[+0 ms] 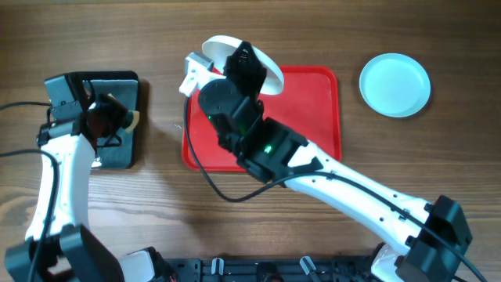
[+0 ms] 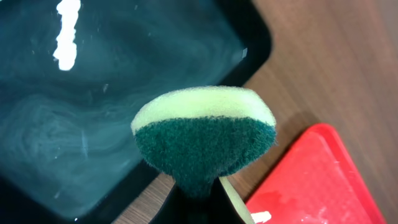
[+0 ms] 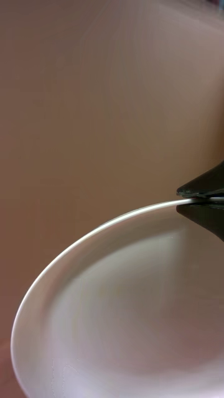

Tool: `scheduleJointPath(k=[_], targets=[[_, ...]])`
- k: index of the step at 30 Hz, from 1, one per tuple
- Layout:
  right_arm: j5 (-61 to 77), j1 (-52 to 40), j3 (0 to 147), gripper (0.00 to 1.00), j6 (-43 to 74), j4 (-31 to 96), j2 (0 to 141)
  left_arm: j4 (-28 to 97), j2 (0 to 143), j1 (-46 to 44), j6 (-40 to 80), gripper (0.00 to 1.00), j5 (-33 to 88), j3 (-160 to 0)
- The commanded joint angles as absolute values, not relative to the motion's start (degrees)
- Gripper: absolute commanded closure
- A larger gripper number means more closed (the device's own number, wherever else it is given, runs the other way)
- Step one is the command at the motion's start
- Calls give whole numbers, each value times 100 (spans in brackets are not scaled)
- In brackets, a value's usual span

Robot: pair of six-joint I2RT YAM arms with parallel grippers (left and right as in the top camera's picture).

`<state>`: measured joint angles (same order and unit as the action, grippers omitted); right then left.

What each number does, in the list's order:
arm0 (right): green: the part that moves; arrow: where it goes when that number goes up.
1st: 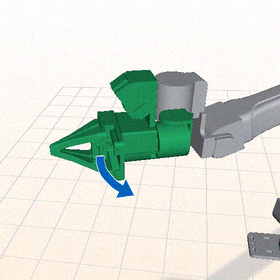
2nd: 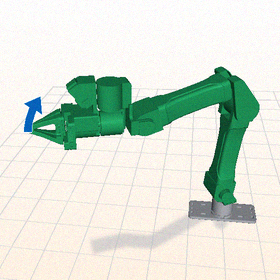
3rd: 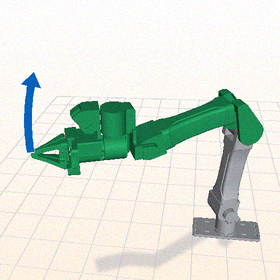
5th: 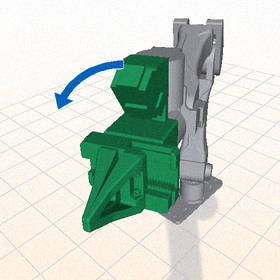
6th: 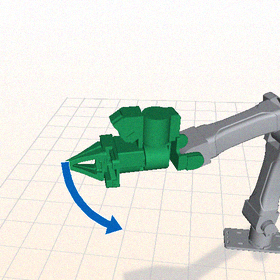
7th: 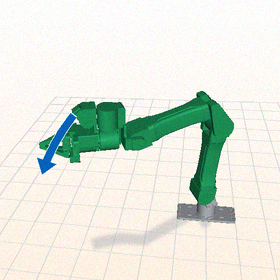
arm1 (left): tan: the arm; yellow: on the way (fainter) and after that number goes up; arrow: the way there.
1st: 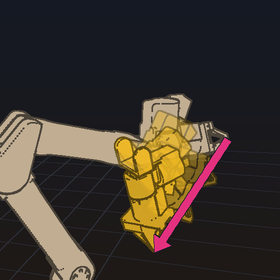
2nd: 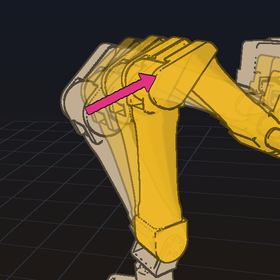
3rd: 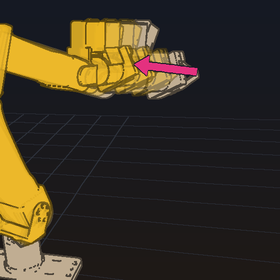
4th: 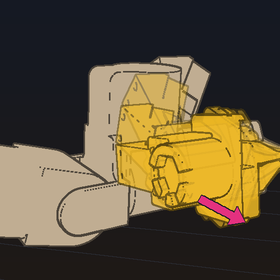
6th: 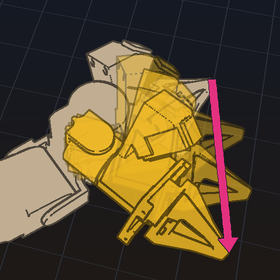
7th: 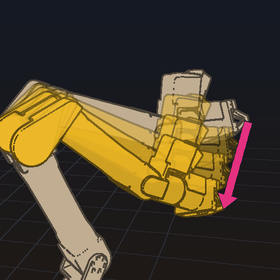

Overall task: Clean dirty plates on tray and stack at the side
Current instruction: 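Lift the white plate with the right gripper and stack it on the side pile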

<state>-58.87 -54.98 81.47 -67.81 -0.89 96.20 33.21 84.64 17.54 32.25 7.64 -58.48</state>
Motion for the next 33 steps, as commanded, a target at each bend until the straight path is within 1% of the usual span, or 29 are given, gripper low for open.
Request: scheduleJointPath(k=[1,3,5,6,7,8,9,11,12,13,16,18,19,21,22,24,25,26,28,33], targets=[[-6488,-5693,8228,96,-8141,-617,9566,3238,8888,1787,3240,96,873,-5806],[-6569,-5721,8228,96,-8202,-882,9566,3218,9017,1787,3240,96,873,-5806],[-6549,-5712,8224,96,-7725,-926,9566,3197,9107,1787,3240,96,871,-5806],[-6423,-5664,8202,96,-6989,-895,9566,3192,9137,1787,3238,96,871,-5806],[-6160,-5564,8156,96,-5970,-657,9566,3192,9153,1791,3238,96,869,-5806],[-5723,-5435,8101,96,-5153,-134,9566,3194,9153,1791,3232,96,860,-5806],[-5039,-5277,8058,96,-4619,591,9577,3194,9153,1791,3216,96,851,-5806],[-3433,-4888,8012,96,-4287,1944,9719,3197,9153,1791,3218,96,851,-5806],[-3055,-4709,8012,96,-4115,2359,9817,3197,9153,1791,3216,96,854,-5806],[-3129,-4543,8012,96,-3634,2589,9913,3197,9153,1791,3218,96,854,-5806],[-3605,-4278,8014,96,-2180,2530,9830,3194,9153,1791,3218,96,851,-5806],[-3509,-4040,8014,96,-1330,2226,9671,3199,9153,1791,3216,96,851,-5806],[-3179,-3837,8014,96,-937,2119,9568,3218,9153,1791,3192,96,851,-5806],[-2093,-3310,8014,96,-329,2084,9400,3249,9153,1791,3175,96,829,-5806],[-1173,-2773,8014,96,117,2123,9334,3264,9153,1791,3175,96,827,-5806],[-211,-1949,8014,96,729,2255,9336,3264,9153,1791,3177,96,829,-5806],[255,-1302,8014,96,1186,2432,9404,3264,9153,1791,3177,96,832,-5806],[484,-663,8014,96,1573,2685,9476,3262,9153,1791,3177,96,829,-5806],[493,220,8014,96,1977,3048,9647,3260,9153,1791,3177,96,832,-5806],[541,1767,8012,96,2058,3485,10276,3240,9153,1791,3179,96,834,-5806]])
